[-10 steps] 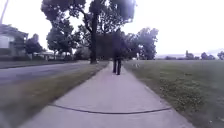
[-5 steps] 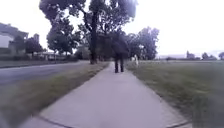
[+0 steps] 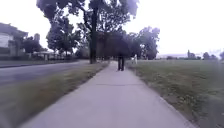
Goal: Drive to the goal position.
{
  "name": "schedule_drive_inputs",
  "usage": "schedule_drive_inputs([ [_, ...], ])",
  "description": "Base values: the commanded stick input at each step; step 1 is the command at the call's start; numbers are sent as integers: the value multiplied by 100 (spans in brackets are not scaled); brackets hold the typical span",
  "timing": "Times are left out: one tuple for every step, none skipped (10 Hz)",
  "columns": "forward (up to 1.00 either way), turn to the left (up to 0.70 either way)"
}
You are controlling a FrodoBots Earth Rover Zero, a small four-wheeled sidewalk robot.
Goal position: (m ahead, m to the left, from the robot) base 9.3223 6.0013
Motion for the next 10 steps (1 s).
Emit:
schedule_drive_inputs([
  [45,0],
  [45,0],
  [45,0],
  [39,0],
  [1,0],
  [0,0],
  [0,0],
  [0,0],
  [0,0],
  [0,0],
])
